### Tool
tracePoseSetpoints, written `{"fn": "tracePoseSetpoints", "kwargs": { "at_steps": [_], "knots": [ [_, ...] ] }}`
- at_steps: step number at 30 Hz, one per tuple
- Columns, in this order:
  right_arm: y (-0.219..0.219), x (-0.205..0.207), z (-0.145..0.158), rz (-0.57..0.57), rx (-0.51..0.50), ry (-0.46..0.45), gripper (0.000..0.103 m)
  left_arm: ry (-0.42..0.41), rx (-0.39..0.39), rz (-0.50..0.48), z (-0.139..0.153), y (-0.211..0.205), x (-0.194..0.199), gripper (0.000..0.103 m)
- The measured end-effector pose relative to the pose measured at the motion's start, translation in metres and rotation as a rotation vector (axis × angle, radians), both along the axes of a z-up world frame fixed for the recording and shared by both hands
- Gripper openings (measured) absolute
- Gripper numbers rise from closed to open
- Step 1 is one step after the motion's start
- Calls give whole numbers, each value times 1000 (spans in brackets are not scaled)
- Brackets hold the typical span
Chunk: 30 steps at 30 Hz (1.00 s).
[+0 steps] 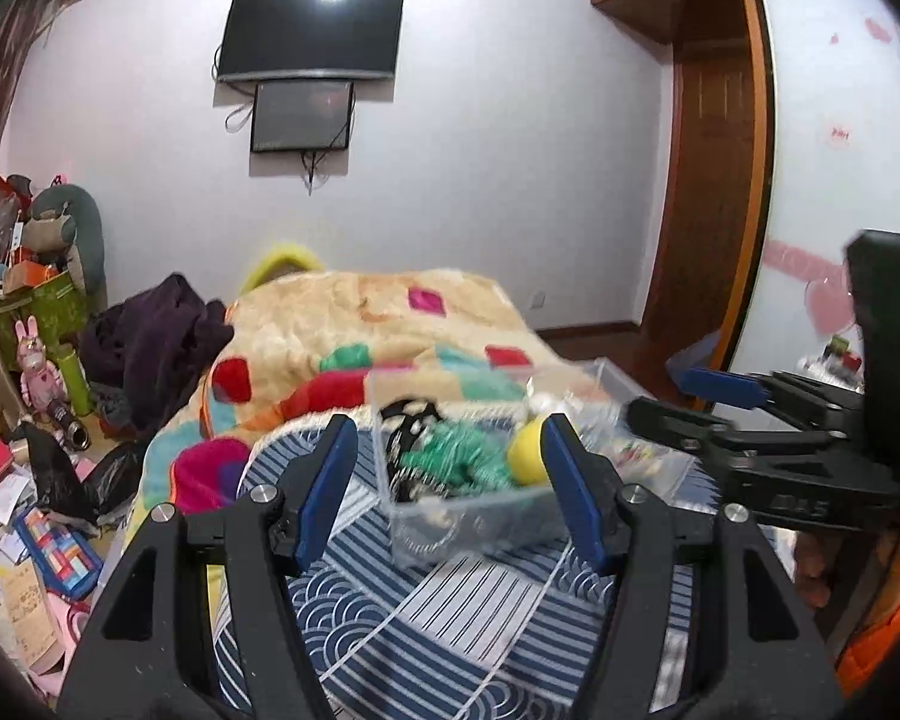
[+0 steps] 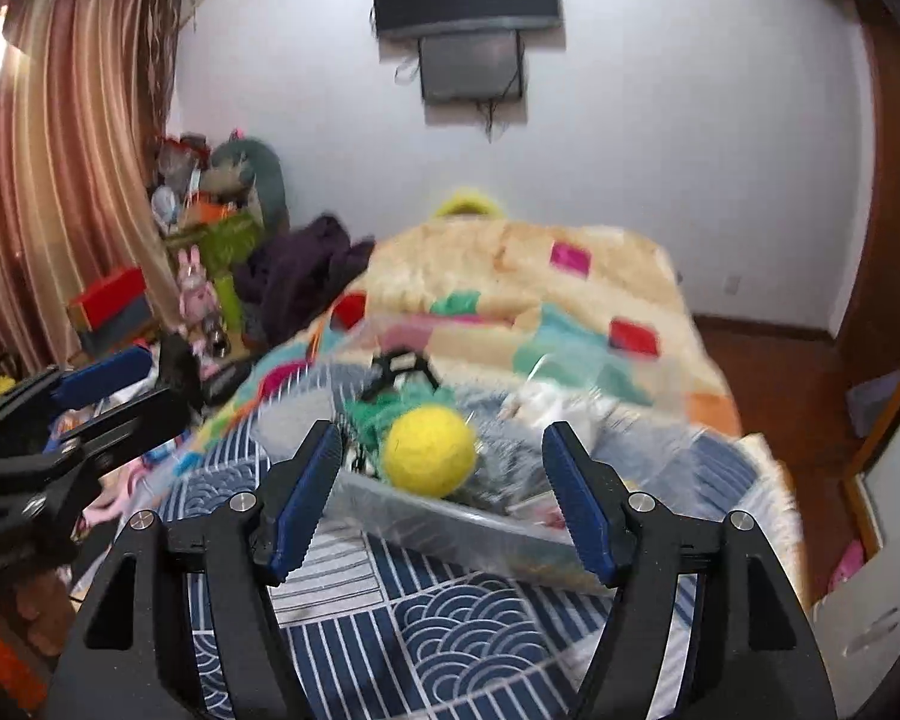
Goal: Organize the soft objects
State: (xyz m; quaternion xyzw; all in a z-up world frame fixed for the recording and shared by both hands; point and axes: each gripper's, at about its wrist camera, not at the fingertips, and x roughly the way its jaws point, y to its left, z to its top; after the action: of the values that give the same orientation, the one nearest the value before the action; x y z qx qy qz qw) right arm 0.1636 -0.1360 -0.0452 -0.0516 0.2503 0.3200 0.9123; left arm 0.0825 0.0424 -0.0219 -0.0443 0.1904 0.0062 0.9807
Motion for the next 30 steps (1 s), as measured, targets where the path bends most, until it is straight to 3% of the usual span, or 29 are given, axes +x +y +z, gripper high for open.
{"fn": "tracePoseSetpoints", "kwargs": {
  "at_steps": [6,9,11,13,15,30],
  "knots": [
    [-38,-32,40,-58,100,-108,80,-74,-8,-23,27,-9,-12,71],
    [-45,-41,52,-77,123,-140,88,-98,0,-25,36,-13,-19,82],
    [-48,-47,56,-82,134,-165,93,-111,1,-25,41,-14,-24,96],
    [-49,-54,59,-84,138,-192,99,-127,-2,-24,45,-15,-29,99],
    [-50,-61,59,-85,139,-211,103,-133,1,-31,46,-17,-32,100],
    [-53,-62,47,-120,137,-207,103,-122,2,-37,40,-18,-40,102]
  ]
}}
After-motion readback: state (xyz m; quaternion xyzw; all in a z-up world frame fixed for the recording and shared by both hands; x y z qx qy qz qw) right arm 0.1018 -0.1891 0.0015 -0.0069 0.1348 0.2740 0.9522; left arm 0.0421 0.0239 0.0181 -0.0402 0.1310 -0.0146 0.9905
